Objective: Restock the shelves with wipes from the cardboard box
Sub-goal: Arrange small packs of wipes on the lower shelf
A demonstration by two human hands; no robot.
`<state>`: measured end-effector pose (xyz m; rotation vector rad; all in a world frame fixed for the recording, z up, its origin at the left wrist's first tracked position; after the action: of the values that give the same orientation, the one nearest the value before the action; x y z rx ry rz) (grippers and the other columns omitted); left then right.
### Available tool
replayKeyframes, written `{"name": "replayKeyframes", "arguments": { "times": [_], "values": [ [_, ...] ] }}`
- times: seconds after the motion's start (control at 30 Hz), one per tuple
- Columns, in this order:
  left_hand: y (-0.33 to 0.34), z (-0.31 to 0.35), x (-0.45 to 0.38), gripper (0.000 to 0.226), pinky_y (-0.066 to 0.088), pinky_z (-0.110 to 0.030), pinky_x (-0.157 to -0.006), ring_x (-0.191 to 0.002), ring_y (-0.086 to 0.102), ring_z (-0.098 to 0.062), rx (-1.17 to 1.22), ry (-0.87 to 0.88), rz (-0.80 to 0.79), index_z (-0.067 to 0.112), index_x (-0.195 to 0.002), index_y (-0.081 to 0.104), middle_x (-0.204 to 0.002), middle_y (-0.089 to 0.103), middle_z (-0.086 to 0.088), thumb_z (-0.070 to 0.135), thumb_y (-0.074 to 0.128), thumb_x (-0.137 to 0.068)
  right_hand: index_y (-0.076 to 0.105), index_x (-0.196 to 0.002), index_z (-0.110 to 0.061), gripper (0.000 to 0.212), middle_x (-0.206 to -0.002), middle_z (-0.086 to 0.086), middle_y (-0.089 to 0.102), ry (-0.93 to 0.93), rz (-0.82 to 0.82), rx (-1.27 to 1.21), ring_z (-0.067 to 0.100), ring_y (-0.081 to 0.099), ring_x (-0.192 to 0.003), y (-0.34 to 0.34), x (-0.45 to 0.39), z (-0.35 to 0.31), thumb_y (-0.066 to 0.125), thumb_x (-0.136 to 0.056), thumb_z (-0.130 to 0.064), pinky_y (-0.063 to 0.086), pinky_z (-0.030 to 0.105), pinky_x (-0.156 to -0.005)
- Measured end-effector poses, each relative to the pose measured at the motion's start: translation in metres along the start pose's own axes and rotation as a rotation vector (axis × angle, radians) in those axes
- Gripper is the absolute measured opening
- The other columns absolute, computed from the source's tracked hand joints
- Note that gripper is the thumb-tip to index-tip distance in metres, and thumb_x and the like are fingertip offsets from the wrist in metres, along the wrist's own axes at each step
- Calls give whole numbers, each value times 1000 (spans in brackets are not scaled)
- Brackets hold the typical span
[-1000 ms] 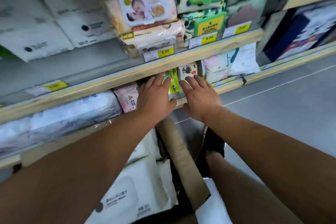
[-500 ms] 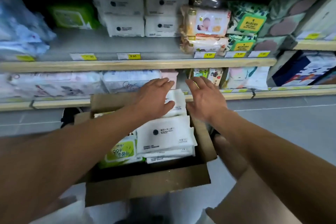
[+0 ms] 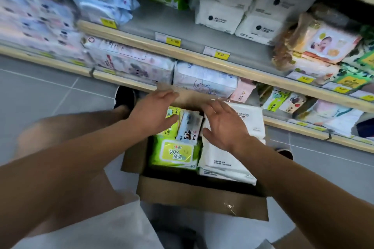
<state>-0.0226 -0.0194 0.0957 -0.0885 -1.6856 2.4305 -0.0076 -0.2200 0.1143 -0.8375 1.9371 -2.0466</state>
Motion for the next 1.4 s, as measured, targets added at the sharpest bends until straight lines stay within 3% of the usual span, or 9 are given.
{"name": "replayKeyframes", "arguments": {
  "times": [0.2,0.47,0.63,0.9,1.03,1.17,1.27,1.4],
  "values": [
    [32,-46,-9,74,34,-44,-108,-130,42,-30,-54,-19,-96,15,-143,38,-147,40,-9,52,46,-79,21,-150,-21,73,-154,3,23,-22,-134,-29,27,22,-141,39,-45,-19,56,-88,-37,24,36,-116],
    [76,-62,-37,72,23,-40,-114,-140,27,-25,6,-4,-205,19,-147,29,-155,27,-3,48,56,-87,27,-144,-16,68,-141,6,36,95,-222,40,30,35,-130,77,-81,-18,60,-86,-30,36,39,-104],
    [96,-70,-45,73,17,-42,-116,-143,17,-24,-56,-7,-268,22,-148,26,-155,26,0,44,59,-86,22,-143,-15,76,-141,7,37,159,-268,127,30,38,-128,95,-98,-17,66,-83,-30,35,39,-103],
    [99,-68,-46,70,20,-38,-111,-135,27,-27,-92,-5,-108,16,-141,40,-142,41,-5,32,69,-79,36,-131,-14,62,-128,7,46,128,-171,197,29,47,-116,100,-107,-19,70,-81,-29,37,39,-101],
    [95,-68,-45,58,32,-41,-104,-124,38,-31,-66,-51,-70,16,-133,48,-131,45,-7,28,68,-80,38,-128,-16,56,-129,7,41,109,-96,125,28,44,-117,91,-103,-20,69,-82,-23,37,38,-101],
    [74,-67,-42,32,47,-40,-84,-103,58,-32,101,-100,18,17,-113,65,-114,59,-7,18,65,-80,50,-126,-17,40,-127,8,47,121,-67,0,30,47,-117,72,-95,-19,61,-87,-16,43,38,-92],
    [58,-65,-36,23,46,-34,-78,-97,61,-29,125,-140,32,19,-105,66,-105,66,-5,16,64,-82,57,-117,-19,33,-118,7,59,112,-39,-40,30,52,-112,56,-84,-18,59,-86,-11,46,35,-84],
    [31,-58,-20,26,51,-40,-78,-95,63,-33,154,-182,84,21,-104,68,-97,70,-10,12,61,-80,61,-112,-22,30,-108,8,65,113,80,-80,32,59,-103,30,-63,-14,55,-85,-10,48,33,-77]
  ]
}}
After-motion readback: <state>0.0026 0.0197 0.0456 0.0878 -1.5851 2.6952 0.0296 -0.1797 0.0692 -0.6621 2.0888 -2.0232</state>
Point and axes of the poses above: each hand's wrist, its own x-axis away from the middle knuckle, its own y-axis out of the palm, z = x × y, the point moved 3 cm from there along -x, towards the middle knuckle
